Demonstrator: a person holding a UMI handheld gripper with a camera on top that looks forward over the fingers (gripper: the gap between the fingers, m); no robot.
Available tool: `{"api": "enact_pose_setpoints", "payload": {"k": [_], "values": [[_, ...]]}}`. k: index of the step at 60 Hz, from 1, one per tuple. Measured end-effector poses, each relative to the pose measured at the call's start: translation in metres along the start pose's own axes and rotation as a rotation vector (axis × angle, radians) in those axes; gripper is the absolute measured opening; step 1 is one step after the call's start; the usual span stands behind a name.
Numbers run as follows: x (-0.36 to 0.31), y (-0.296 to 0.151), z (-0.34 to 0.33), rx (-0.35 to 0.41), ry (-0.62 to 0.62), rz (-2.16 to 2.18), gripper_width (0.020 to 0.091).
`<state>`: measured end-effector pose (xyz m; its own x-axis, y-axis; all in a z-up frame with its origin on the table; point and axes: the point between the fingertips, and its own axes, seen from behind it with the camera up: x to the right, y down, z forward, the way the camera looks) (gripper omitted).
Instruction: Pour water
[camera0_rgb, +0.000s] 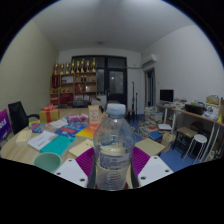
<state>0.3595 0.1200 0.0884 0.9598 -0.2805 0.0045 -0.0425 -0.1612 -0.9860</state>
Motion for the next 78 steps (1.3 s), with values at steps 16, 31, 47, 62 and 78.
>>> {"api": "enact_pose_setpoints", "payload": {"k": [16, 31, 47, 62, 78], "values": [[0.0, 0.011, 0.003, 0.011, -0.008, -0.034, 0.0553], [0.001, 0.023, -0.03, -0.123, -0.02, 0.04, 0.0855], [-0.045, 0.002, -0.159, -0.184, 0.028, 0.052, 0.0842], [-0.102, -0.045, -0.319, -0.19, 0.12, 0.015, 0.0841], [-0.173, -0.09, -0.442, -0.184, 0.184, 0.024, 0.0847]]}}
